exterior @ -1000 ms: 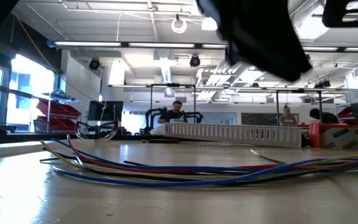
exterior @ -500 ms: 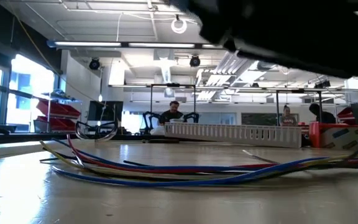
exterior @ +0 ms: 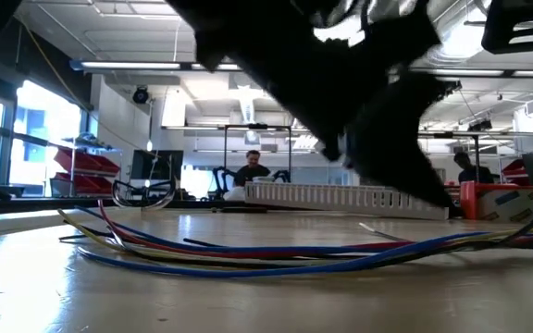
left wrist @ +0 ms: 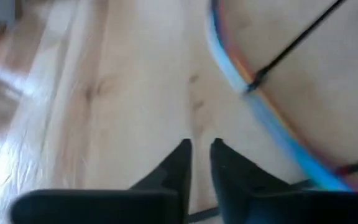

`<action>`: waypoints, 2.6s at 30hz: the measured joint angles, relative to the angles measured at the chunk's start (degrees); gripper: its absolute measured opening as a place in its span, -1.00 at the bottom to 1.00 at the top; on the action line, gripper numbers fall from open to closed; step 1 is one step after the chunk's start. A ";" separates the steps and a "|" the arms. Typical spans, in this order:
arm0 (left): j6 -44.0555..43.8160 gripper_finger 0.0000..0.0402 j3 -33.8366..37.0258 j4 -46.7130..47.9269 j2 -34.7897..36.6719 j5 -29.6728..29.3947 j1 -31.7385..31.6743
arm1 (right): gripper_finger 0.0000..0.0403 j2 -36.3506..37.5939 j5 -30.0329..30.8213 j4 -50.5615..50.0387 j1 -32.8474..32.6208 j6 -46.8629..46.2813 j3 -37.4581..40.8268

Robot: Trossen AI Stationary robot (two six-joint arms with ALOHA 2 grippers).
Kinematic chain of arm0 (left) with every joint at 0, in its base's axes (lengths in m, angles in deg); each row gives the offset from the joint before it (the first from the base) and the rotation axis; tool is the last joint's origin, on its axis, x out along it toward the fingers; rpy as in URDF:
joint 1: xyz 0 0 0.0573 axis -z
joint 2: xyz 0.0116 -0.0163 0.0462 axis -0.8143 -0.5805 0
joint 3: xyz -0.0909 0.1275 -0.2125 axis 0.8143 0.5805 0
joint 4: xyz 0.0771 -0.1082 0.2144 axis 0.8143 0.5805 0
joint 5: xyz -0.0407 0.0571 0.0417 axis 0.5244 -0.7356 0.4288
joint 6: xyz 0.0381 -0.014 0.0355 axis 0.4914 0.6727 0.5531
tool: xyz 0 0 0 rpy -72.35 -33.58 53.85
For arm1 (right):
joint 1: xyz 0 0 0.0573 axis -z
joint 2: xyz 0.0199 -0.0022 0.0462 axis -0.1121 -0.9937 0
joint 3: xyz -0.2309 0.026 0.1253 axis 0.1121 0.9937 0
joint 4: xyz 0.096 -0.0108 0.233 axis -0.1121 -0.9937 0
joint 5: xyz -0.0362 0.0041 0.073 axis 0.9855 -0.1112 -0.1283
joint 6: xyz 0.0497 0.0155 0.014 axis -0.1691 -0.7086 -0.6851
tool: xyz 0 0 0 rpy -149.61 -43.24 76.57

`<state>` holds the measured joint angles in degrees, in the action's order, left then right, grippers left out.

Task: Ziptie cables
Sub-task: Wrap the black zip tie on the cable wires

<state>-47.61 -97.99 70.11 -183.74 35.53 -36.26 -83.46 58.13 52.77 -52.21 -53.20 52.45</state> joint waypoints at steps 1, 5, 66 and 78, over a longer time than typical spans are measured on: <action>0.11 -0.88 0.01 0.06 -0.44 0.46 -0.46 | -1.00 0.00 0.00 0.00 -0.02 -0.04 0.00; 0.42 -0.96 0.02 2.86 -1.28 1.14 0.40 | -1.00 0.00 0.81 -0.04 -0.78 -0.20 0.00; -9.48 -0.67 27.85 -33.64 12.17 -22.85 20.66 | -1.00 -0.42 22.27 -33.76 3.69 -34.51 -20.17; -4.42 -0.67 27.30 -45.56 7.06 -11.24 17.61 | -1.00 -0.42 23.65 -33.78 3.32 -34.50 -20.15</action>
<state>-52.03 -70.69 24.56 -176.69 24.29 -18.65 -83.88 81.78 18.99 -48.90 -87.70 32.30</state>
